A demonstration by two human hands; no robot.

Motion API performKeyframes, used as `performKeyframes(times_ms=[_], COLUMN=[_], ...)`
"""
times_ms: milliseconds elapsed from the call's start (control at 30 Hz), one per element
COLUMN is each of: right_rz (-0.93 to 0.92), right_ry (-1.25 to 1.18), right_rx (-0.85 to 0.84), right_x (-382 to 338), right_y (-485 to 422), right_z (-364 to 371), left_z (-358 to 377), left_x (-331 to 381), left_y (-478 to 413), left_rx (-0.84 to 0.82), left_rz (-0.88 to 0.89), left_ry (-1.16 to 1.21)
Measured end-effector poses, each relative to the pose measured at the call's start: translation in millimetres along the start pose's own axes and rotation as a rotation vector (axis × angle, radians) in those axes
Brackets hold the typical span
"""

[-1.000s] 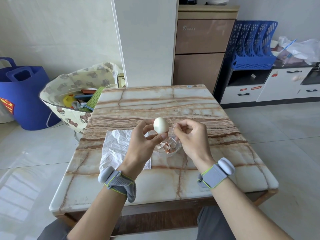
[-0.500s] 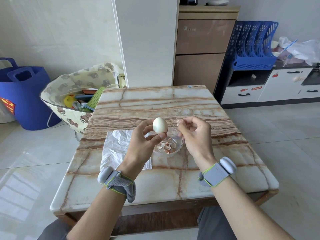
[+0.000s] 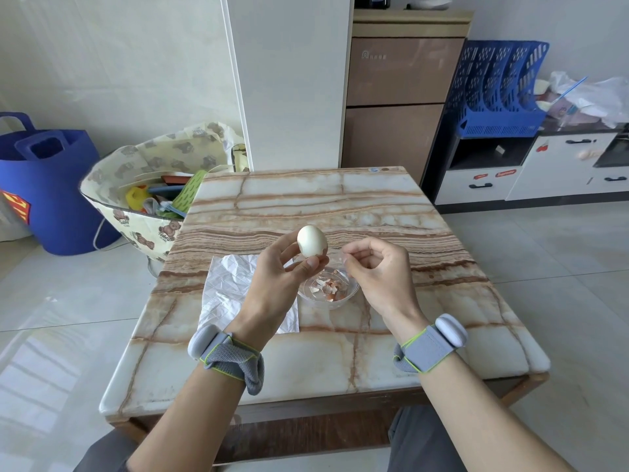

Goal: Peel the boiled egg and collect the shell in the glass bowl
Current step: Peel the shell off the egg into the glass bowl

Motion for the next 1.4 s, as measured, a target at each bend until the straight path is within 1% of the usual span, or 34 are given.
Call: performKeyframes(times_ms=[67, 200, 300, 367, 533, 733, 967, 1167, 1267, 1400], right_rz=[-0.002, -0.014, -0.03, -0.034, -0.028, -0.057, -0.048, -0.044, -0.045, -0.022], right_ry=[-0.037, -0.198, -0.183, -0.172, -0.215, -0.179, -0.268, -0.313, -0.285, -0.287], right_rx=[-0.034, -0.156, -0.239, -0.254, -0.206, -0.171, -0.197, -0.113, -0.076, -0.061], right_x=[-1.2, -7.6, -12.8, -13.2, -12.0, -13.4, -15.3, -14.6, -13.3, -8.6], right_y=[0.1, 1.6, 3.0, 3.1, 2.5, 2.1, 3.0, 2.0, 1.9, 1.4], right_z=[3.6, 18.8, 27.9, 30.2, 27.0, 25.5, 26.2, 21.3, 18.6, 19.4], left_z=[0.6, 4.4, 7.5, 8.3, 10.5, 15.0, 9.5, 10.7, 10.0, 7.5], left_x=[-0.2, -1.3, -3.8, -6.0, -5.8, 7.6, 12.2, 10.6, 9.7, 8.8], left_y=[-0.3, -1.8, -2.3, -2.4, -2.2, 2.4, 2.1, 2.2, 2.6, 1.8], left_rx=[-0.012, -0.058, -0.091, -0.102, -0.113, -0.094, -0.032, -0.03, -0.024, -0.009], left_rz=[0.004, 0.011, 0.006, -0.001, -0.016, 0.002, 0.049, 0.051, 0.044, 0.033], left_ry=[0.017, 0.042, 0.07, 0.075, 0.001, -0.092, -0.05, -0.022, -0.013, -0.009])
Point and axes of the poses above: each hand's wrist, its own y-axis away from the middle knuckle, its own z-axis out of the palm, x = y × z, the point moved 10 cm from there along -y, towards the middle knuckle, and after that the axes turned 12 degrees about -x, right-handed, at the moved point
